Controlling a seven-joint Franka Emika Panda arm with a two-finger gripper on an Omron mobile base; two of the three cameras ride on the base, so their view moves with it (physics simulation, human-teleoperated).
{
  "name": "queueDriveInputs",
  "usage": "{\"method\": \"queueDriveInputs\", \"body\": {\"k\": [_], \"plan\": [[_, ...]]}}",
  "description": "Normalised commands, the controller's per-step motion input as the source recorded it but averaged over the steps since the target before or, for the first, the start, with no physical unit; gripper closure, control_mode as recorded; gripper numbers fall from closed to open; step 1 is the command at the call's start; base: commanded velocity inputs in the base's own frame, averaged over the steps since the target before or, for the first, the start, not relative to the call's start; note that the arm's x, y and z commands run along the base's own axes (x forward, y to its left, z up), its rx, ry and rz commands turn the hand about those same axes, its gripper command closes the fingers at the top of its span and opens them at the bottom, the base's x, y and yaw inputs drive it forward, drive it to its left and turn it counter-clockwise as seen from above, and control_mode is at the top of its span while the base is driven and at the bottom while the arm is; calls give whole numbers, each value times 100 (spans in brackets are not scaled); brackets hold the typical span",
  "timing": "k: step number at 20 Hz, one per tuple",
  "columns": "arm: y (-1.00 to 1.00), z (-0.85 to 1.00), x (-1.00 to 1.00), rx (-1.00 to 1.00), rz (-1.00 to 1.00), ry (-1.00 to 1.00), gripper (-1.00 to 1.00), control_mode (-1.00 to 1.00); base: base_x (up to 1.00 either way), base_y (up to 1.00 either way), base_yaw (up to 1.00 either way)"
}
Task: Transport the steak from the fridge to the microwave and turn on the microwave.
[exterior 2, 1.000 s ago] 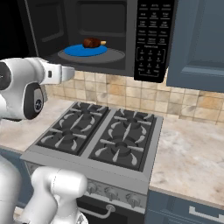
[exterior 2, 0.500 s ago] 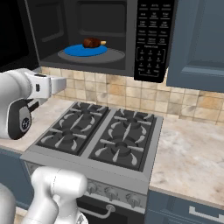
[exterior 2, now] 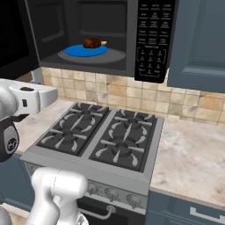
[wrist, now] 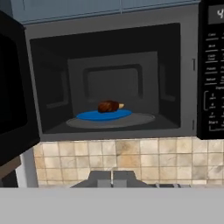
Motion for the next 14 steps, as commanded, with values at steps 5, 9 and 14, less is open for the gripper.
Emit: {"method": "queueDriveInputs", "body": {"k": [5,9,14], "plan": [[3,1,-41,0,0,0,100,-100,0,0,0],[10,3,-32,0,0,0,100,-100,0,0,0],[13,1,-36,0,0,0,100,-100,0,0,0]]}}
